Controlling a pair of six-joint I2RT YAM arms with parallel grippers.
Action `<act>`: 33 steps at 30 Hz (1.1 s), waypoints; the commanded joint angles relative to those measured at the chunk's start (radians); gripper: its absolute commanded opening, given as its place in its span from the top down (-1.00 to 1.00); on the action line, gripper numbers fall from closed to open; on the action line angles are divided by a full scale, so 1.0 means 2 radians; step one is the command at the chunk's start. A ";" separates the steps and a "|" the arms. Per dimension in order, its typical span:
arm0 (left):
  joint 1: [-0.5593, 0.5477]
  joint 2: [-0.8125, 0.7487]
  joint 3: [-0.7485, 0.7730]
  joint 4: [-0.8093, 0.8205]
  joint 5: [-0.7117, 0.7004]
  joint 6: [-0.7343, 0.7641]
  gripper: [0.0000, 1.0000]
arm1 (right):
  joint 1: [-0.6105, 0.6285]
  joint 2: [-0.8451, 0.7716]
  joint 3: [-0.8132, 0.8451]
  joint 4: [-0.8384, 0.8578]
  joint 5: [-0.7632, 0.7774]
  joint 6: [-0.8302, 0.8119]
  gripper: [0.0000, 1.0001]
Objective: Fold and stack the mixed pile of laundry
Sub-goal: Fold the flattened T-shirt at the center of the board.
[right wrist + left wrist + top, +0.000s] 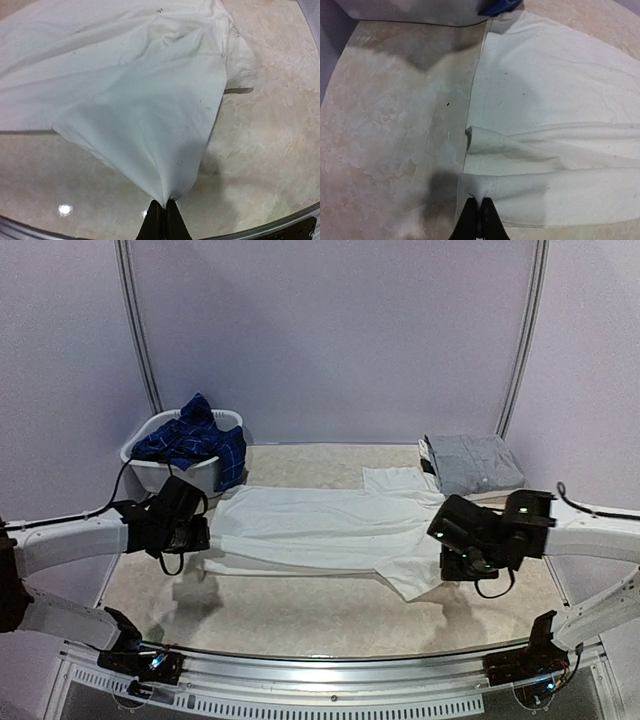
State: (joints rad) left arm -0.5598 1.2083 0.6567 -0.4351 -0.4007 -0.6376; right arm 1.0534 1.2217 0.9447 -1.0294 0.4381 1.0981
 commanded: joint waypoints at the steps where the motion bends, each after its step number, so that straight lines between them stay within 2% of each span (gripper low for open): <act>1: -0.023 -0.047 -0.016 -0.048 -0.004 -0.017 1.00 | 0.029 -0.064 -0.002 -0.065 0.022 0.020 1.00; 6: -0.061 -0.097 -0.022 -0.101 -0.021 -0.042 1.00 | 0.066 -0.089 0.006 -0.103 0.022 0.040 1.00; 11: -0.096 -0.142 -0.038 -0.147 -0.041 -0.079 1.00 | 0.107 -0.101 0.018 -0.118 -0.001 0.097 1.00; 17: -0.125 -0.197 -0.065 -0.180 -0.047 -0.119 1.00 | 0.171 -0.085 0.028 -0.142 0.021 0.175 1.00; 20: -0.133 -0.215 -0.075 -0.192 -0.047 -0.131 1.00 | 0.179 -0.063 0.033 -0.150 0.023 0.190 1.00; 23: -0.139 -0.223 -0.084 -0.205 -0.040 -0.145 1.00 | 0.183 -0.050 0.040 -0.192 0.043 0.221 1.00; 29: -0.154 -0.230 -0.114 -0.215 -0.034 -0.187 1.00 | 0.183 -0.075 0.023 -0.199 0.078 0.257 1.00; 33: -0.169 -0.231 -0.122 -0.197 -0.013 -0.208 1.00 | 0.183 -0.081 0.047 -0.234 0.106 0.263 1.00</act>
State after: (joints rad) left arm -0.8608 0.7563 0.4316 -0.8291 -0.4515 -0.9863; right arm 1.4136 1.0832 0.9962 -1.3209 0.5499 1.5745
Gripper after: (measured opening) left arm 0.039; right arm 0.014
